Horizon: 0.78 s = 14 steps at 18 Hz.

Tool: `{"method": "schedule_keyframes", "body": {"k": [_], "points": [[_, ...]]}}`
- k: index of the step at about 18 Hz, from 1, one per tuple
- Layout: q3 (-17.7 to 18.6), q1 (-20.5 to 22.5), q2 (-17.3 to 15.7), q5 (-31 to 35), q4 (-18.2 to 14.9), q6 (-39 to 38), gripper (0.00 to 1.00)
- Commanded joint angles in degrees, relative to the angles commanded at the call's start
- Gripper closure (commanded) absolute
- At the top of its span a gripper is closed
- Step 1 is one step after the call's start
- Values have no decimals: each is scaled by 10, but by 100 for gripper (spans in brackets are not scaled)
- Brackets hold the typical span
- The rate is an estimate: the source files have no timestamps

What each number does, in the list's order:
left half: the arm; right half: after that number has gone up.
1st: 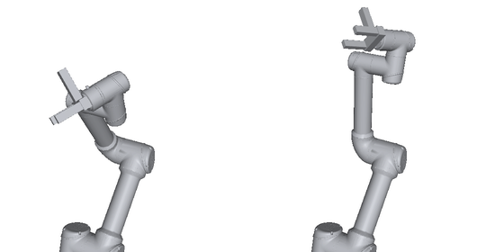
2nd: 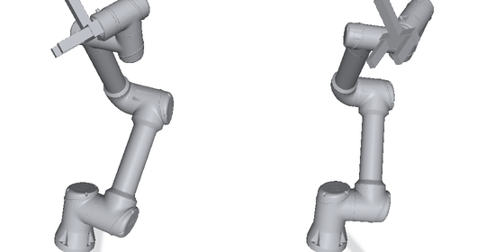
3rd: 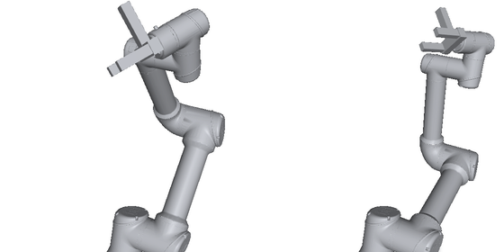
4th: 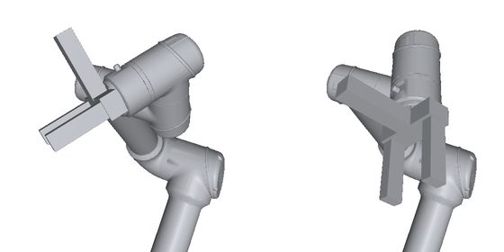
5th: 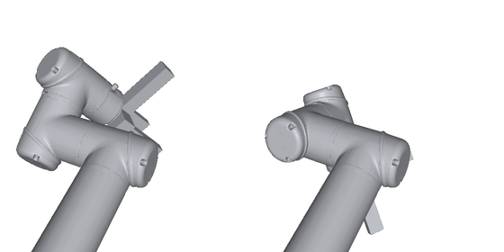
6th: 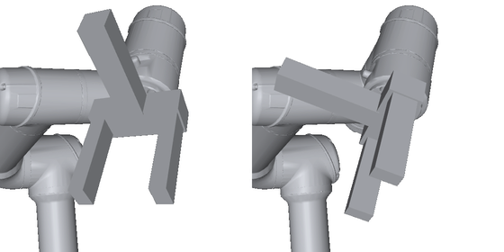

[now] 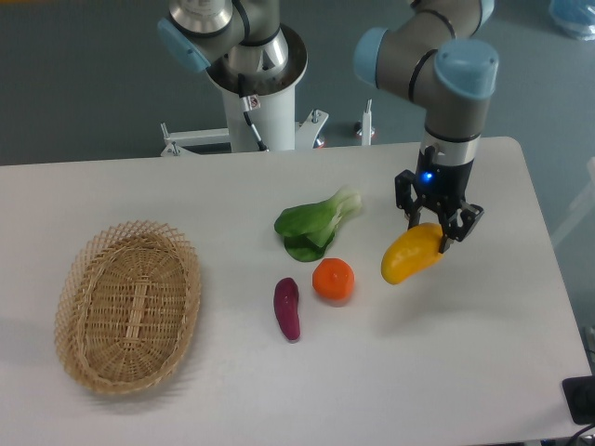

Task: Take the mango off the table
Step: 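Lift the held mango up off the table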

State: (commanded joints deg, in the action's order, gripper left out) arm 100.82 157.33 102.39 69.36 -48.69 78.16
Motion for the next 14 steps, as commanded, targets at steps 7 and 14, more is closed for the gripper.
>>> {"method": "schedule_keyframes", "body": {"k": [7,14], "points": [[-58,-36,-11,-46,0,-171,48],[-45,-49,-33,-59,-1,-203,48]]}}
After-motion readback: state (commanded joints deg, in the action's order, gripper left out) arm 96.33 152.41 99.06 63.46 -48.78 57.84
